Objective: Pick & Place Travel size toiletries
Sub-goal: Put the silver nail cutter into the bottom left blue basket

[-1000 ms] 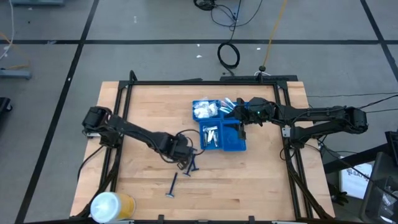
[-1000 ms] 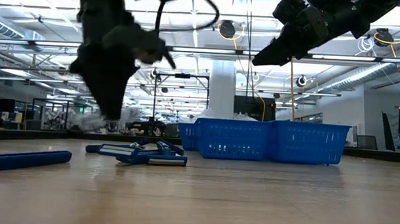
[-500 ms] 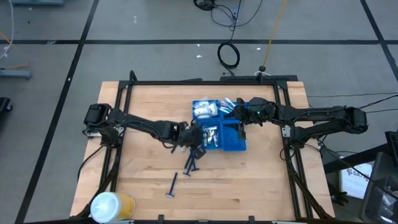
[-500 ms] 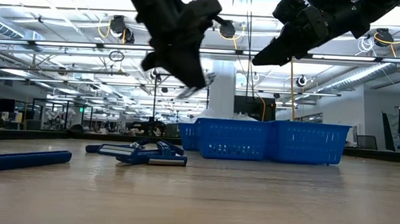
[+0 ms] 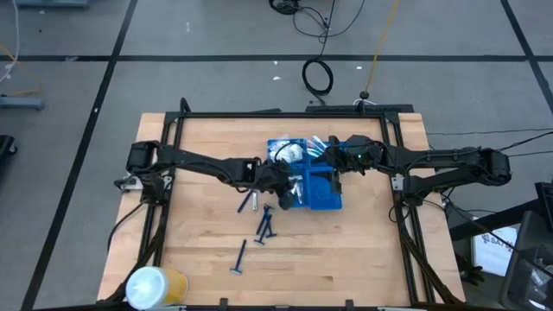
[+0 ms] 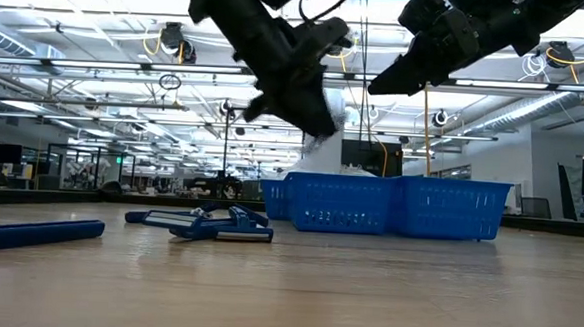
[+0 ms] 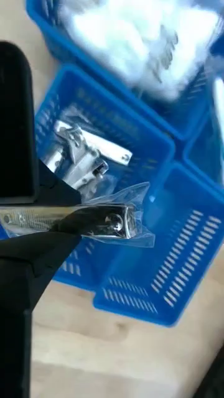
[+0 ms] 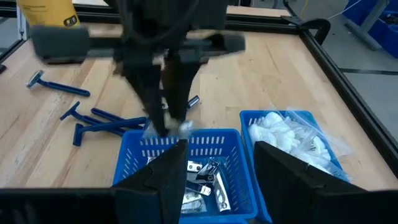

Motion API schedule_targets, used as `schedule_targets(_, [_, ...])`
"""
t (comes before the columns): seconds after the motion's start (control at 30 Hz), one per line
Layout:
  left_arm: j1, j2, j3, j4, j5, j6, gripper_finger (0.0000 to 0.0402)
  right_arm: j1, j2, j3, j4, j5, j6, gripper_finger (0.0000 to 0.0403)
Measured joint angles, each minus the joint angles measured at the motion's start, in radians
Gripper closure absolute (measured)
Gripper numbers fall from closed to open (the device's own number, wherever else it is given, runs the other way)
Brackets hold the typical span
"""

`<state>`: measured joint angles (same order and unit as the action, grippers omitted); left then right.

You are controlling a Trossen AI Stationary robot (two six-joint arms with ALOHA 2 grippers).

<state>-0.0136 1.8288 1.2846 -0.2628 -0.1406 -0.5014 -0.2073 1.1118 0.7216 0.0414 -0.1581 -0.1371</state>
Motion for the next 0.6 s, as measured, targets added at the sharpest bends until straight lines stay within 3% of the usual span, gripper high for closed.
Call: schedule_targets(0.6, [0.007,0.050,0.000,0.097,0.012,0.067,0.0340,-0.001,0.000,0.000,-0.003,0.002,-0.006,0.0232])
